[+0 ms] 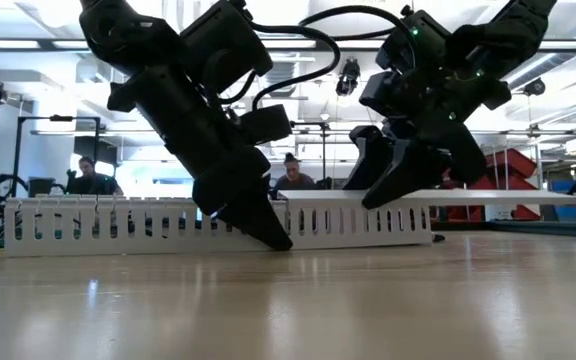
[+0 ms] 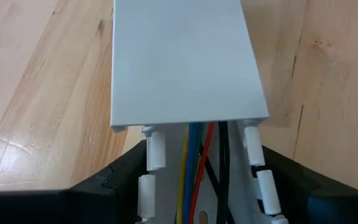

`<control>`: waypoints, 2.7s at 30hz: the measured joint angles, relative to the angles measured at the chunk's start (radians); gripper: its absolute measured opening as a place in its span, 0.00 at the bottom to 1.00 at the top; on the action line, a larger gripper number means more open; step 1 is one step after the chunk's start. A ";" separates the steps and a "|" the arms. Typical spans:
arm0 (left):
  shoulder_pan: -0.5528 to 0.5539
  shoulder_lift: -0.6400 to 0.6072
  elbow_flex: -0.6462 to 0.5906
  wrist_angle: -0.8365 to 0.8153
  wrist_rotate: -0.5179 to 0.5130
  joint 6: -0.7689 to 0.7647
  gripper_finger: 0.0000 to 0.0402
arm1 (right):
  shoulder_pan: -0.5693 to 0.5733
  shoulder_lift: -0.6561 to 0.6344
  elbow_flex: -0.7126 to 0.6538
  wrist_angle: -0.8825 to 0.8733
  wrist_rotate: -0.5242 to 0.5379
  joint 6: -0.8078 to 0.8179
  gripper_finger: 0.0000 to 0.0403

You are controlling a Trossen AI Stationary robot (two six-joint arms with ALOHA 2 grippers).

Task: Ziptie cables
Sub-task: Insert the white duct lid into the white cable duct until it is secured

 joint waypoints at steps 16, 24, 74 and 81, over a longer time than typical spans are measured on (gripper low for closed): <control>0.000 0.000 0.000 0.003 -0.002 0.002 0.54 | -0.048 0.005 0.002 -0.014 -0.091 0.015 0.54; 0.000 0.000 -0.001 0.003 -0.005 0.001 0.54 | -0.052 0.069 0.010 -0.001 -0.117 0.032 0.54; 0.003 0.004 -0.011 0.113 -0.065 -0.013 0.56 | -0.073 0.113 -0.003 0.135 -0.245 0.091 0.54; 0.023 0.005 -0.009 0.203 -0.075 -0.013 0.61 | -0.072 0.113 -0.003 0.143 -0.253 0.059 0.54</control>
